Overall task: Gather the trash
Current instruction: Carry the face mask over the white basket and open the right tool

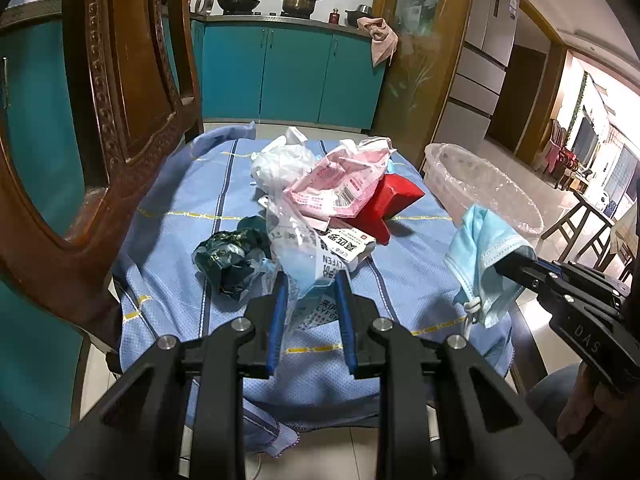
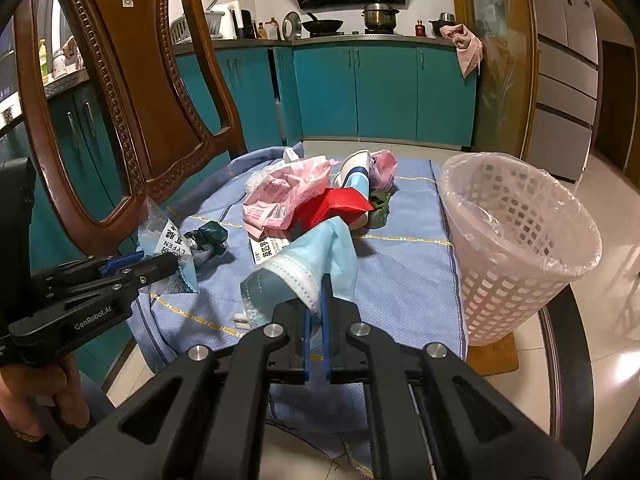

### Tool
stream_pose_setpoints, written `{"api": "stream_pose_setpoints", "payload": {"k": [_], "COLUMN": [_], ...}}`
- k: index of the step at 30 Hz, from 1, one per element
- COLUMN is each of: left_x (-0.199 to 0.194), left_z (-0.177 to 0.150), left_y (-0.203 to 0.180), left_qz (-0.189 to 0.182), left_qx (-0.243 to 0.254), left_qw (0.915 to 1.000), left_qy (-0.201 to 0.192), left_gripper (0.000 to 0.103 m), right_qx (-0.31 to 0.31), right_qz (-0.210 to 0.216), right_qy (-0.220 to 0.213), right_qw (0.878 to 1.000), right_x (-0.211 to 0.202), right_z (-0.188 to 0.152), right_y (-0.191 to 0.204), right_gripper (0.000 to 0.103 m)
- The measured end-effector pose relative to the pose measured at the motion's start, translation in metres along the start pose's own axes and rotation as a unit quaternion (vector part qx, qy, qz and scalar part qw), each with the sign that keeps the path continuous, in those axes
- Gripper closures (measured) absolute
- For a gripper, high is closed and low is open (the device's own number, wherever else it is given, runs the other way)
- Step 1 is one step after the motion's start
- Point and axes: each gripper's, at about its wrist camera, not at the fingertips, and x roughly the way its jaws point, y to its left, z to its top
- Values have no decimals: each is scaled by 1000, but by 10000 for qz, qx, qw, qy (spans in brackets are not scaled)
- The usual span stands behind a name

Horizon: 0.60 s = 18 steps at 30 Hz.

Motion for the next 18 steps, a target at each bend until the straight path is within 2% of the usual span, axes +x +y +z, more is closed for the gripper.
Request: {"api": "stream_pose_setpoints", "payload": {"k": [14, 18], "left_x": [-1, -1], "left_z": [0, 2], "left_y": [0, 2], "left_qz": [-4, 19], "left_qx": [-6, 0], "left_qw": [10000, 10000], "left_qy": [4, -25], "left_gripper": [78, 78], "right_qx": [-24, 92], "right_qz": [-8, -186], "right_qy": [24, -161], "right_qw": [10000, 9997], "right_x": [1, -4], "right_z": [-1, 10], "right_y": [-1, -16], "right_gripper": [98, 98]}}
